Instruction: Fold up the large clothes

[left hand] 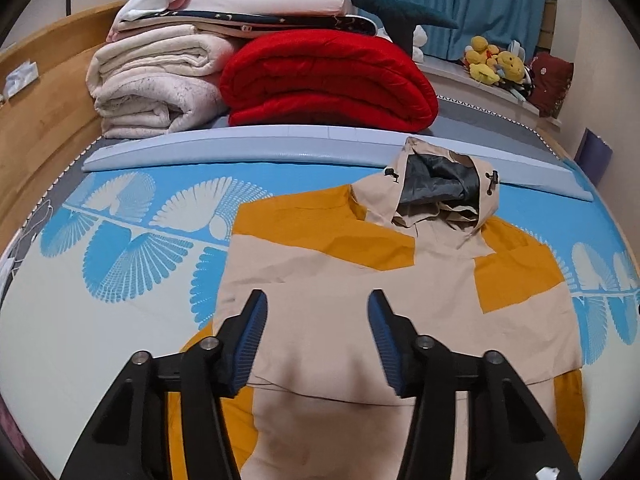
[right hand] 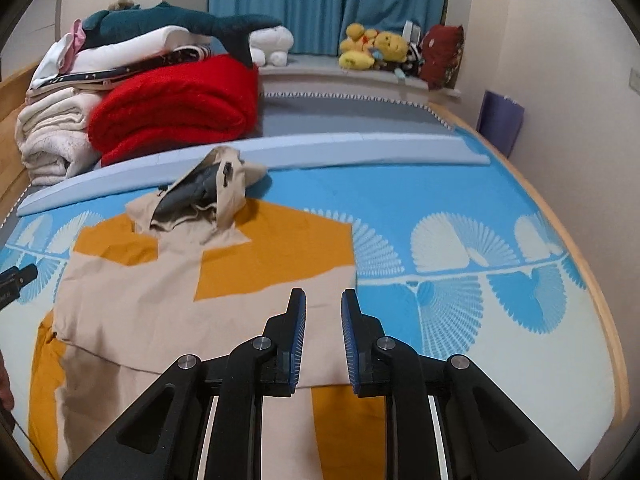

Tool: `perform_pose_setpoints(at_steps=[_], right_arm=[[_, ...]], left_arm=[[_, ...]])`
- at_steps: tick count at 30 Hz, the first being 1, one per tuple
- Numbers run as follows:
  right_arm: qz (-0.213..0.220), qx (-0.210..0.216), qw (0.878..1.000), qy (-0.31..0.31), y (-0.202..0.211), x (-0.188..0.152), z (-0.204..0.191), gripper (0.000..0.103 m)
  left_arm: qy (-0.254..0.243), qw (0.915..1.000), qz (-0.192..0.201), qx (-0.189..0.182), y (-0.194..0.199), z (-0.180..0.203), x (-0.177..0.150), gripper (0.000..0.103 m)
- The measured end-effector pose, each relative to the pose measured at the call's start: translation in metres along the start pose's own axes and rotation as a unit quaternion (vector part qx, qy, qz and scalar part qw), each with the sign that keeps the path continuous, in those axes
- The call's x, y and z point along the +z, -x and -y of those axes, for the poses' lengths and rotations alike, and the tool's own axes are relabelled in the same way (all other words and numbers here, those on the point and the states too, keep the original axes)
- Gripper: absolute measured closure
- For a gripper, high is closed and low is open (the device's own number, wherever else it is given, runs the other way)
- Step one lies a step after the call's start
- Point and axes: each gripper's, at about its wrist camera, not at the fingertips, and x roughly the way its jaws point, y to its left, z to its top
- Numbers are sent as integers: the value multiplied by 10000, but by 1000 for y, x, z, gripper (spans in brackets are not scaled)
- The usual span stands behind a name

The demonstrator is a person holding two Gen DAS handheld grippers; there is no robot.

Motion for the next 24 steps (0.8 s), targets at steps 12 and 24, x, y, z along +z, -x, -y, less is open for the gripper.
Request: perform_pose_setpoints(at_steps=[12,24], right_arm=[[-323,220,9991,-148,-18,-8,6,82],[-456,324,9981,-262,-38,-7,7,100]], left_arm=[[-21,9993,-346,-159,-13,7,29,93],[-421,9941,-845,-542,-122,47,123,93]])
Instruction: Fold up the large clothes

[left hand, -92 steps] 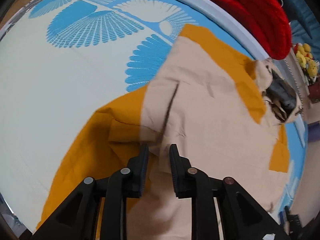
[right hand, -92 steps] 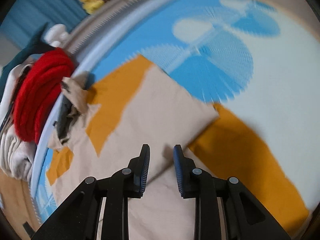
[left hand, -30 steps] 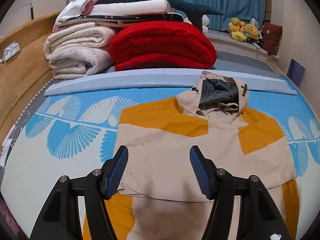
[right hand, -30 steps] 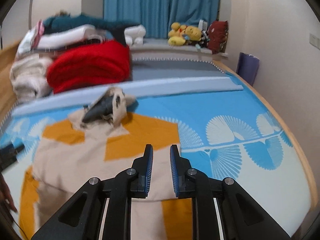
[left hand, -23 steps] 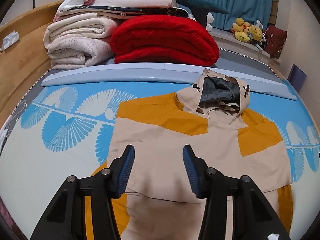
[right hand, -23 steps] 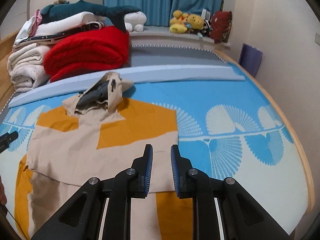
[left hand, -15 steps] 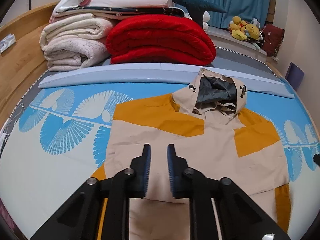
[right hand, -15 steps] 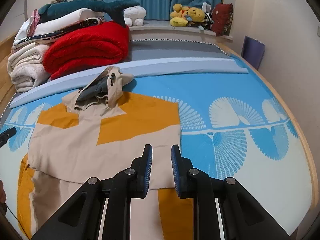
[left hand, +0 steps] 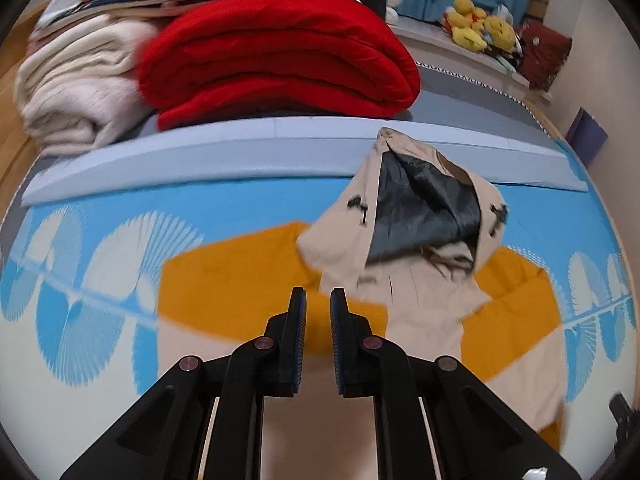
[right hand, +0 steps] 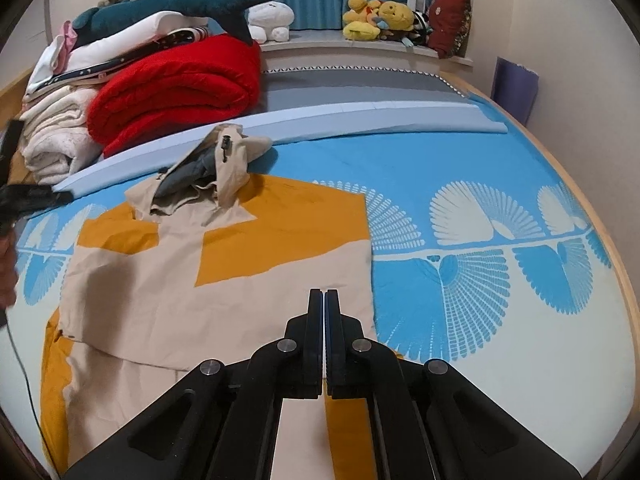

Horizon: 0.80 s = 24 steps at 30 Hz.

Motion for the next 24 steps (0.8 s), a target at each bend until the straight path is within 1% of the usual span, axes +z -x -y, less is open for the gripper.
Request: perform_pose_setpoints(at_steps=[4,5,7,9,12,14,16,17,18,21,22,23,24], right_arm=[[-151,-4,9999,-70,-15,1,-1,97],[-187,5,9998,-94,-19,2,-1,96],[-233,-16,9997,-118,-24,2,-2,90],[-283,-31,9995,-123,-29,3,-4,87],[-303,-40,9994,-138,-34,4,-7,86],[-322,-23,9994,-82,-38,5,-11,86],[-361,-16,9993,-42,-42,5,-15,86],[-378,3,9993,-26,-45,5,-16,86],[-392,10,9992,1,-47,5,-18,86],[-439,-27,9990,98,-53,5,-23,86],[-455,-31,9989,119,-54,5,-23,86],[-467,-38,9988,126,-56,5,-24,86],[-478,-49,9988,121,-57,5,-24,86]], left_arm=[[-90,9998,-56,-141,-36,8,34,93],[-86,9996,-94,-246,-47,11,44,93],[-70,9994,-93,-331,-62,14,62,93],[-54,9991,-104,-407,-78,20,79,92],[47,9979,-284,-588,-108,28,102,84],[107,9973,-418,-586,-130,34,112,71],[156,9971,-516,-533,-146,39,117,64],[171,9964,-635,-543,-160,43,119,59],[181,9958,-726,-536,-171,45,121,58],[155,9965,-775,-271,-193,50,124,59],[169,9963,-811,-233,-200,51,125,62],[174,9957,-879,-239,-208,51,125,69],[139,9956,-890,-242,-211,51,125,82]])
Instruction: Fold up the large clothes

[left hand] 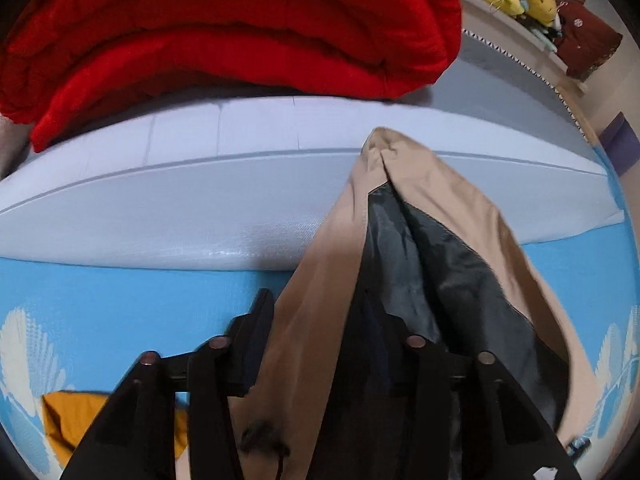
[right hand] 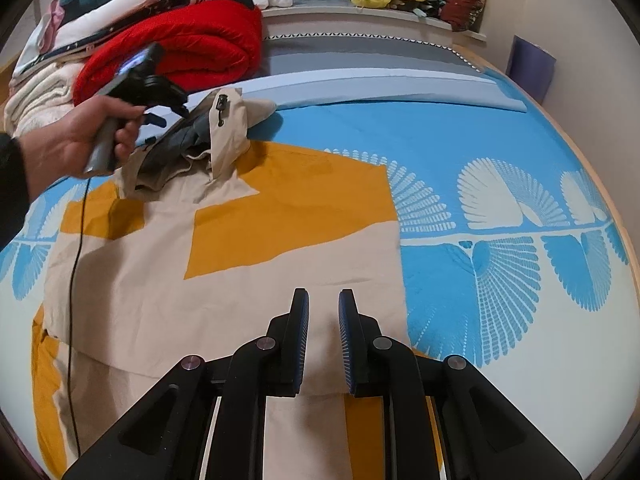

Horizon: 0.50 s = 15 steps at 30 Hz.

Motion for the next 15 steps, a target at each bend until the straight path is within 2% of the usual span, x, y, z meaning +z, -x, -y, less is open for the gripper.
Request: perform_pose_setpoints(at_steps=[1,3,5,7,11,13,15], right_arm=[[-16,-11,10000,-16,-1,1,0,86],[-31,9,10000,-63,-1,3,1,86],[-4,21,10000,-57,3,4,1,86],[53,3,10000,-76,9,6,3,86],[244,16,9994,-238,26,9,11,86],[283,45,9989,-358,32,9,15,86],[347,118,9981,-496,37,9,17,86]], left_arm=[[-96,9999,-36,93,-2,1,0,101],[-186,9994,102,278,8,0,-1,99],[-244,9991,307,148,30,-2,-6,100],[-519,9969,593,7,63,2,-18,100],[-1113,9878,1059,-247,136,10,-68,101],[-1455,9801,1295,-386,172,17,-103,101],[-1927,9682,1534,-439,209,25,-151,101]])
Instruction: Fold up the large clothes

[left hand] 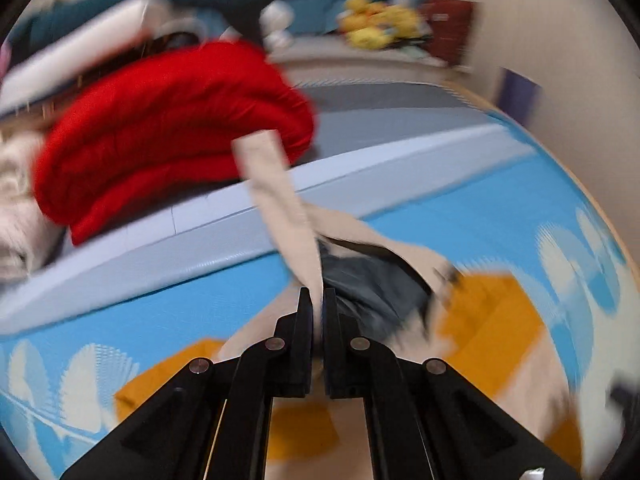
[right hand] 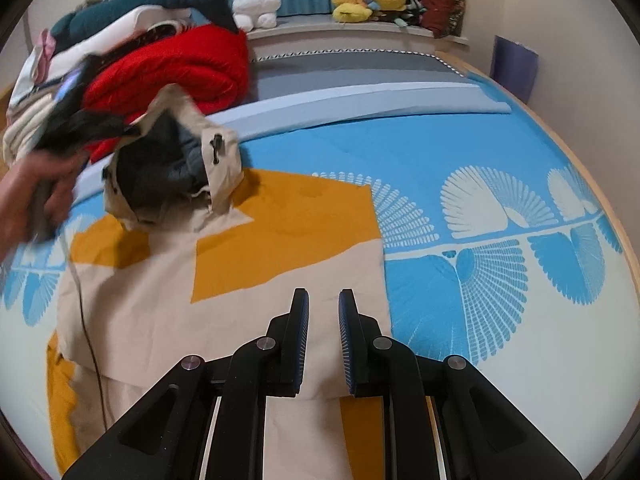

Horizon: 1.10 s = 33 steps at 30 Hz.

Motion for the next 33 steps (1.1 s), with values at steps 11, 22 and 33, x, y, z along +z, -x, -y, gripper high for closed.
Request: perform_pose_setpoints(at_steps=[11,22,33], right_arm=[[557,773,9950,-291,32,0,-8,78],[-435,1939,9781,-619,-21,-17,-48,69],[-1672,1858,9625,-1050,-106,-53,-66,69]], left_arm=[[-253,9930,-1150,40,109,63,-232,91],[3517,9275,-1113,-606,70,-28,-224,85],[4470,8683,-1709,-1305,12,-23,-248,70]])
